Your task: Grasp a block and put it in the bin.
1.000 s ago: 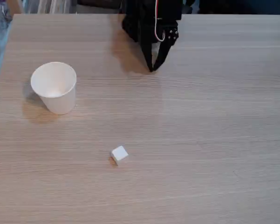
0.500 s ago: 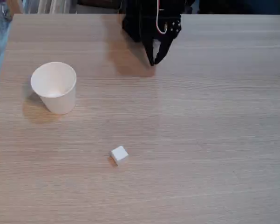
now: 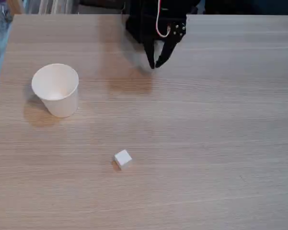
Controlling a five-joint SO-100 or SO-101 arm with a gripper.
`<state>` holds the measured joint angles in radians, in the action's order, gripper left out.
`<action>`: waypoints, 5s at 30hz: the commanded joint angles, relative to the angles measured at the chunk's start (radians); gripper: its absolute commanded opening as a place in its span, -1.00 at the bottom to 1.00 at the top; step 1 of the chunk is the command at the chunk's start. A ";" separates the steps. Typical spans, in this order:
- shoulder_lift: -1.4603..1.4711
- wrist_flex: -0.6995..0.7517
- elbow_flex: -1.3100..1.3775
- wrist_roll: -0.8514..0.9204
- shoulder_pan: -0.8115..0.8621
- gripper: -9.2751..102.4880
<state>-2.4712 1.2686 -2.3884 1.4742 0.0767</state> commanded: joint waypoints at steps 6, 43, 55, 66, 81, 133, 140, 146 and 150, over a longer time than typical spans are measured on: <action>0.114 -0.124 0.080 -0.074 0.055 -0.78; 0.506 -0.216 0.313 -0.232 0.091 -0.46; 0.683 -0.327 0.403 -0.285 0.120 -0.40; 0.847 -0.362 0.580 -0.296 0.132 -0.39; 1.040 -0.354 0.792 -0.305 0.150 -0.39; 1.331 -0.337 1.094 -0.391 0.233 -0.67; 1.312 -0.342 1.068 -0.380 0.227 -0.69; 1.273 -0.370 1.054 -0.334 0.225 -0.71; 1.224 -0.387 1.032 -0.291 0.221 -0.71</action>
<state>-1.1643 0.8943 -1.3530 1.1582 0.3068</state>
